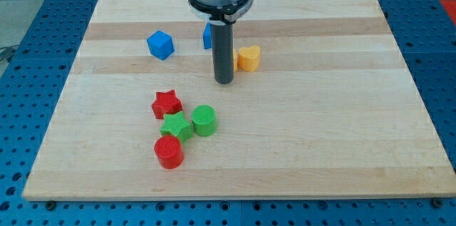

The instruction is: Move the hexagon into the heart

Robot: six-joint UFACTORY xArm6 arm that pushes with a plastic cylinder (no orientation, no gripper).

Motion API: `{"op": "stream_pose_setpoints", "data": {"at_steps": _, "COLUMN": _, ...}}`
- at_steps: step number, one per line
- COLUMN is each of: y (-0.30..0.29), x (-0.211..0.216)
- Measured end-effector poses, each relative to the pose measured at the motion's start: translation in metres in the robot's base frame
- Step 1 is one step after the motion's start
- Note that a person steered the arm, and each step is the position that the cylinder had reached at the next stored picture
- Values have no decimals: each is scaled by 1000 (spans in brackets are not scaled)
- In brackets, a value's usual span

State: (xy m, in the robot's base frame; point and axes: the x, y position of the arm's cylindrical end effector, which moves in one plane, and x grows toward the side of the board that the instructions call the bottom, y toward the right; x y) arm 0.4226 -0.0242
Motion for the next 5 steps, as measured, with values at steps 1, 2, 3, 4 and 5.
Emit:
{"op": "stream_pose_setpoints", "data": {"at_steps": 1, "y": 0, "x": -1}}
{"op": "stream_pose_setpoints", "data": {"at_steps": 2, "y": 0, "x": -8}}
{"op": "stream_pose_setpoints", "data": {"at_steps": 3, "y": 0, "x": -8}}
{"op": "stream_pose_setpoints", "data": {"at_steps": 4, "y": -2, "x": -3}}
{"op": "stream_pose_setpoints", "data": {"at_steps": 5, "y": -22, "x": 16}}
